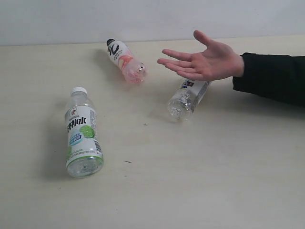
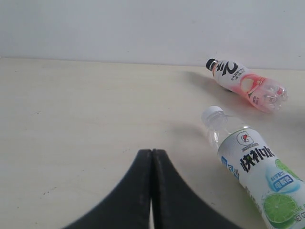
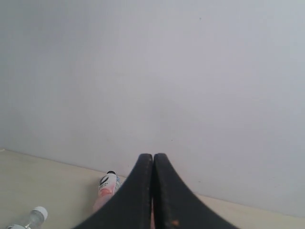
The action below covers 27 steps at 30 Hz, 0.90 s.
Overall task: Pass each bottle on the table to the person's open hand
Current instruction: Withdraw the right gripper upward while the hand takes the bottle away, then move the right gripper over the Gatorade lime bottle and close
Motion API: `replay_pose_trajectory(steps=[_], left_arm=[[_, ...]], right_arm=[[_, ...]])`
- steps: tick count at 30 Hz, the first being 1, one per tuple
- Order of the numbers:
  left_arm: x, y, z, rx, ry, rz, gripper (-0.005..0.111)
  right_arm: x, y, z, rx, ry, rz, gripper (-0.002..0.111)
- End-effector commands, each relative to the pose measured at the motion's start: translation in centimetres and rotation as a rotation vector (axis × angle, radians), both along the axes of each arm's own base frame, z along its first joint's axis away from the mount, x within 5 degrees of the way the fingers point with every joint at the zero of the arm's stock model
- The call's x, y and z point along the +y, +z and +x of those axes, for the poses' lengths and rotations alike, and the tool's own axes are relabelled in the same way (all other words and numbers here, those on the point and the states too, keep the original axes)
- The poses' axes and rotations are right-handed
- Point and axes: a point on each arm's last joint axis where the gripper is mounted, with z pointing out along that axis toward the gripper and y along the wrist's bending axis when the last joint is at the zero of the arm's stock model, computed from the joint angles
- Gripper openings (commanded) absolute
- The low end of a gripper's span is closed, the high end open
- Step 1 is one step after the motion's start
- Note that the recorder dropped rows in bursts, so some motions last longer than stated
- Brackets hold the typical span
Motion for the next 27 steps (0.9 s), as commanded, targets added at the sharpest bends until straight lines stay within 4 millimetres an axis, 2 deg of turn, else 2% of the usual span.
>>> replay_pose_trajectory(steps=[1,5,7,11,14,20,25,27], left_arm=[[0.0,0.1,0.0,-0.007,-0.007,-0.003,0.0],[0.0,0.1,0.0,-0.007,-0.007,-0.003,0.0],[0.0,0.1,0.0,-0.007,-0.007,-0.003,0.0],[0.0,0.1,0.0,-0.007,-0.007,-0.003,0.0],[0.0,0.1,0.0,-0.007,-0.007,-0.003,0.0],[0.0,0.1,0.0,-0.007,-0.007,-0.003,0.0],[0.0,0.1,0.0,-0.007,-0.007,-0.003,0.0],[0.0,0.1,0.0,-0.007,-0.007,-0.003,0.0]], right_arm=[[0.5,-0.2,1.0,0.051,0.014,0.021,0.0],[1.4,-0.1,2.3,0.123,0.041,0.0,0.0],[2.2,0.3,3.3,0.18,0.078,-0.046,0.004],[4.6,0.4,5.8,0.336,0.154,-0.134,0.023],[7.0,-0.5,8.0,0.464,0.203,-0.17,0.038],[13.5,-2.6,12.9,0.692,0.305,-0.26,0.051],[19.3,-4.0,16.4,0.777,0.364,-0.338,0.07],[21.5,-4.7,17.8,0.822,0.374,-0.359,0.073]])
